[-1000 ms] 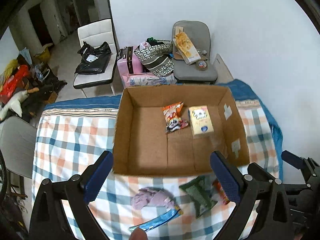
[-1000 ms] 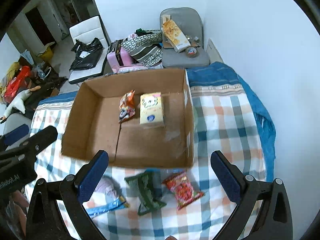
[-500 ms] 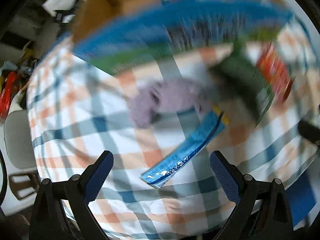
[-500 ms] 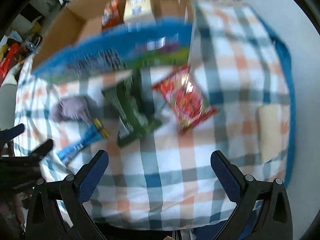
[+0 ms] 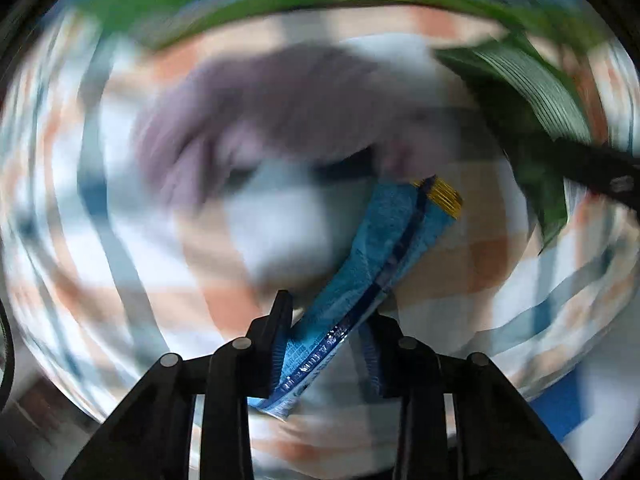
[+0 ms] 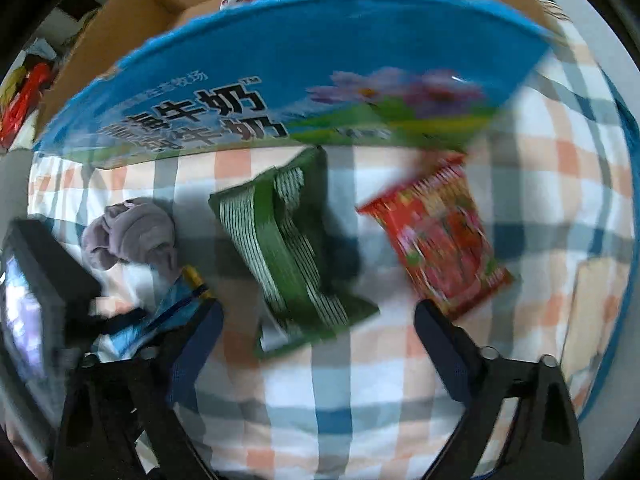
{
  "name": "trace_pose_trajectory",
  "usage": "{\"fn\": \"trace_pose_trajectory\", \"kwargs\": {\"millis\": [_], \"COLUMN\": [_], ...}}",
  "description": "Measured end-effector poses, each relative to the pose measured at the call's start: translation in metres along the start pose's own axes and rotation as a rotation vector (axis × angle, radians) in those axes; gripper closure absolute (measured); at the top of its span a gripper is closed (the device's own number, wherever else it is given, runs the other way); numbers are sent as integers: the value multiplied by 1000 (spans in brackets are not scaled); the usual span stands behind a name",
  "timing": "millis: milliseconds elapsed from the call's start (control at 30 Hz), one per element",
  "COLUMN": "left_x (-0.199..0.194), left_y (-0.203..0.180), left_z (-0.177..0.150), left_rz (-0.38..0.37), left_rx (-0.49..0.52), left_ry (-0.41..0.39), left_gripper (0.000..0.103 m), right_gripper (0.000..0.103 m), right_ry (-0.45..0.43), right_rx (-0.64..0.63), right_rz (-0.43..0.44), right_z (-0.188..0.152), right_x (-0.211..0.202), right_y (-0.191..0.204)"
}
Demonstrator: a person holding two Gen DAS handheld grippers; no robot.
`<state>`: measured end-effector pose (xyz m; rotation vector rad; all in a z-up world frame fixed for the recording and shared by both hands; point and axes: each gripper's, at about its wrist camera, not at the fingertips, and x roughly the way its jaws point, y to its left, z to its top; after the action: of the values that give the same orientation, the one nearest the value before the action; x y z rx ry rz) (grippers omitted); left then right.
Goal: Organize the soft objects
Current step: 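Grasp the blue ice-pop stick with the left tool while the right tool grasps the green snack bag, then carry both items into the box and open both tools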
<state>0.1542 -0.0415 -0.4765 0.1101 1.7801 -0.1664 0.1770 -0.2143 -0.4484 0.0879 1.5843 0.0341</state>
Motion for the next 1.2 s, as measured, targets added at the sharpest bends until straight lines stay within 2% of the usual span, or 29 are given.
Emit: {"fn": "trace_pose_trajectory", "kwargs": {"millis": [33,100,167,267,367,433,567,667,733,800,833,900,1100,1200], "left_x": [2,4,5,9,19,28,28,30,31,29,22,15,2,-16], "left_y": [11,31,42,39,32,27,4,-7,-14,-19,-18,-28,-48,-55], "left_z": [-4,-17,-29,-40,-40,-39,-35,-35,-34,-33,-41,-36,-42,-41], "left_rz": [-53,-133,-182,-194,-173,-153,-64,-19,-11,-11,-14,-7,-28,-50], "left_rx": [-76,-214,-288,-277,-264,-246,-164,-145,-144,-140,-136,-120,-105,-96], "left_ry": [18,34,34,40,62,72,53,46,42,30,24,11,-22,-51], "left_gripper": [76,76,76,75,75,75,75,75,76,85,85,86,89,89], "right_gripper": [25,51,63,66,66,66,62,59,59,61,62,65,69,69], "right_ry": [15,55,88,132,216,232,220,212,206,201,198,195,181,169], "right_rx": [0,-10,7,2,-1,-10,14,35,44,46,47,39,26,27], "right_rz": [3,1,31,20,48,45,31,21,4,-9,-13,-18,-13,4], "right_z": [8,13,9,-9,-37,-50,-59,-65,-66,-68,-71,-74,-82,-87], "right_x": [5,18,24,24,27,28,36,41,47,46,48,51,29,13], "right_y": [-1,3,3,2,0,-1,-5,-7,5,9,16,27,36,26]}}
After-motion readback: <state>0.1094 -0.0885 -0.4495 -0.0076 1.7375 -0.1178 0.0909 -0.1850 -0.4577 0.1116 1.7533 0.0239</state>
